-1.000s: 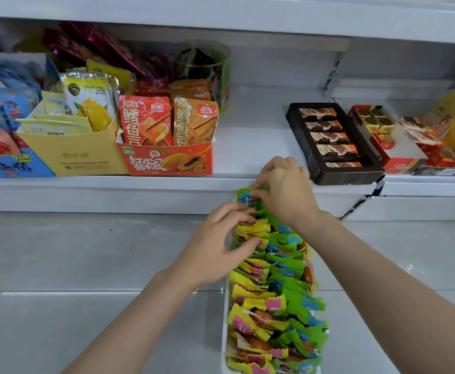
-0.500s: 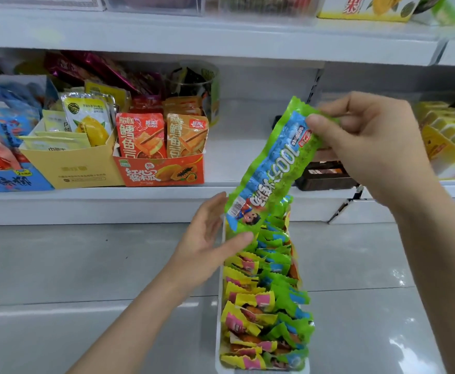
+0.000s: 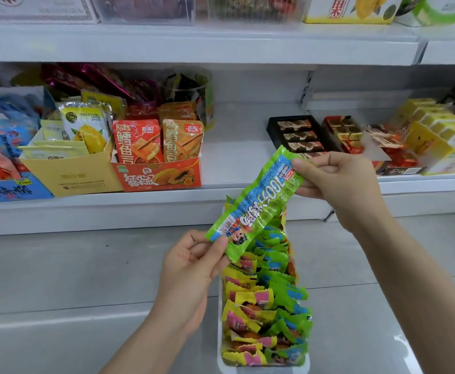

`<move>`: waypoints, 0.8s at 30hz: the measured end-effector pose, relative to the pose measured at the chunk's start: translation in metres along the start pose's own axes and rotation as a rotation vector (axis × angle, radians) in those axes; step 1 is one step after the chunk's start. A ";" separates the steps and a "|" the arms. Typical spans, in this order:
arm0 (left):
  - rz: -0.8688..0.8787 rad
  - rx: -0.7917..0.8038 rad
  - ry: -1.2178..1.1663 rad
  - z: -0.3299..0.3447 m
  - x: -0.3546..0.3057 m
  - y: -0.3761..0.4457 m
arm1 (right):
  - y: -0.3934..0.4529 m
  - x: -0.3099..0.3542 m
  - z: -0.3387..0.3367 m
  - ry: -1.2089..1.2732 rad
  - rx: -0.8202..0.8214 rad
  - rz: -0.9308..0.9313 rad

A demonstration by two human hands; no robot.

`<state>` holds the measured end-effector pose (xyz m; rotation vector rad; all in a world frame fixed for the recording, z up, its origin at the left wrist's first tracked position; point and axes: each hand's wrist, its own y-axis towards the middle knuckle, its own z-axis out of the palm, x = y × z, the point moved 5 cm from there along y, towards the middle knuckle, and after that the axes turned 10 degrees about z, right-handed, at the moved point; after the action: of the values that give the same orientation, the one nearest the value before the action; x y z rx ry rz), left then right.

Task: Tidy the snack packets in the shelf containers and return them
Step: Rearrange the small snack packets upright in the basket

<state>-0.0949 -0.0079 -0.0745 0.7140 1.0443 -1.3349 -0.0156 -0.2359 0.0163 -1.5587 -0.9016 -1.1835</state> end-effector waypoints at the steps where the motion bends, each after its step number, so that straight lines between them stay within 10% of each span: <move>1: 0.000 0.002 0.002 0.000 0.001 0.000 | 0.001 -0.002 0.000 0.006 0.008 0.012; 6: 0.061 -0.030 0.032 -0.003 0.001 0.000 | 0.003 -0.008 0.004 0.005 0.059 0.052; 15: 0.801 0.236 0.669 0.011 -0.030 -0.003 | -0.005 -0.027 0.027 0.231 0.283 0.183; 24: -0.042 0.326 0.138 0.018 -0.002 -0.002 | -0.002 -0.024 0.028 0.360 0.242 0.172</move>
<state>-0.0931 -0.0231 -0.0654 1.0440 0.9633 -1.5281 -0.0164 -0.2088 -0.0087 -1.1567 -0.6325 -1.1379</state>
